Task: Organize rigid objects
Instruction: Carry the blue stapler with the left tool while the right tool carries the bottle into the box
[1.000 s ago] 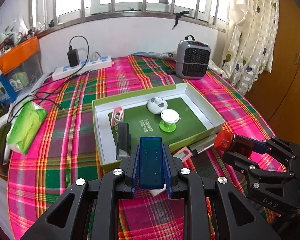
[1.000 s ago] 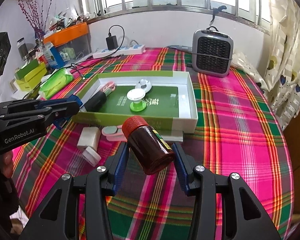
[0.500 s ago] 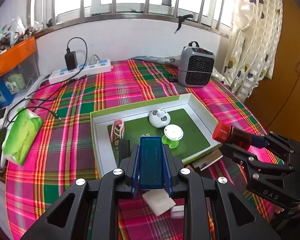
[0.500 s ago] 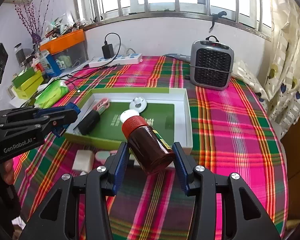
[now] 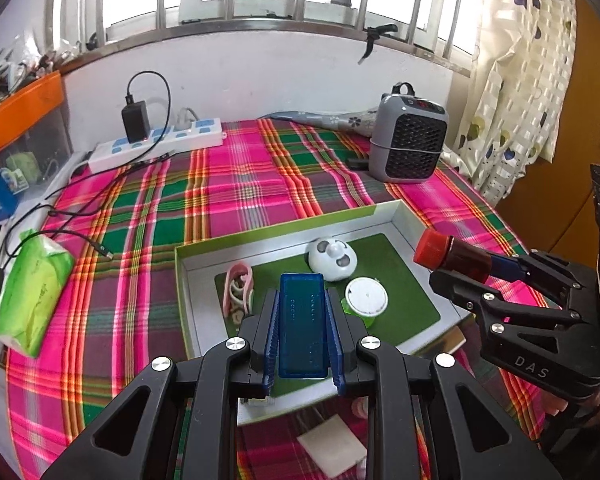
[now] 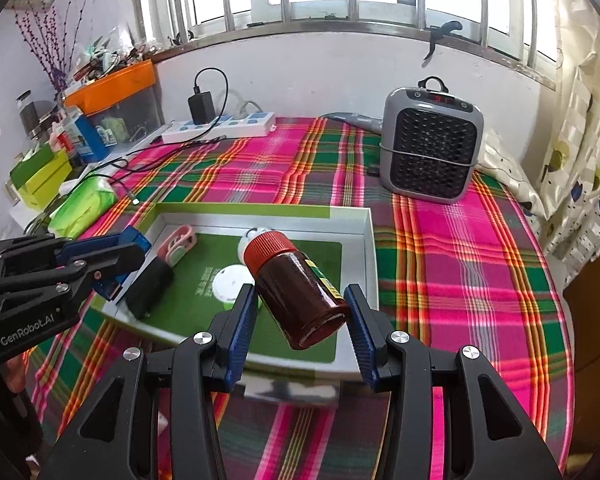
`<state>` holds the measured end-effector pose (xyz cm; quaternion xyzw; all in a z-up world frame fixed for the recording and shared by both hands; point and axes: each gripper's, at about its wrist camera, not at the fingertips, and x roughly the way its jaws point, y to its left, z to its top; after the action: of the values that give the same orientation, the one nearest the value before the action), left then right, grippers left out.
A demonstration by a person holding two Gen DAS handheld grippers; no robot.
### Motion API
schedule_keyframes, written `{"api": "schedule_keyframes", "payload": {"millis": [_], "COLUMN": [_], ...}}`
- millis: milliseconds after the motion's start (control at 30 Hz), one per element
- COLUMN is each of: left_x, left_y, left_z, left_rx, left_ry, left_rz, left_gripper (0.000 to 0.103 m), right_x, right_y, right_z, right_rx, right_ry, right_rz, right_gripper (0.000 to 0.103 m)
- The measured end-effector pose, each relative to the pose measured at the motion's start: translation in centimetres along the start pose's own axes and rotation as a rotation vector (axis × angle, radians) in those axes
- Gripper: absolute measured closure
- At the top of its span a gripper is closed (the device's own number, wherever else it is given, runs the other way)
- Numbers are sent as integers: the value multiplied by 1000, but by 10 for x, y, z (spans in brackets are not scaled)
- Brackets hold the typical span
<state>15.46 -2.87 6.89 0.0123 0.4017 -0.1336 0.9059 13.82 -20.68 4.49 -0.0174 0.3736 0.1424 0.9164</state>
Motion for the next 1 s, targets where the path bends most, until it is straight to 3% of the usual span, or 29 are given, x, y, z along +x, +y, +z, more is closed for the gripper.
{"api": "schedule_keyframes", "payload": {"millis": [600, 1000], "left_x": [50, 68], "left_y": [-2, 0], "left_z": [15, 12], "left_rx": [10, 8], "left_ry": [60, 95], "left_rz": [10, 21], "left_gripper": [82, 82], "right_x": [62, 81], "right_y": [-17, -19], "right_z": [25, 26], "right_rx": [12, 4], "right_ry": [94, 122], "right_rz": [-1, 6], "right_gripper": [57, 57]}}
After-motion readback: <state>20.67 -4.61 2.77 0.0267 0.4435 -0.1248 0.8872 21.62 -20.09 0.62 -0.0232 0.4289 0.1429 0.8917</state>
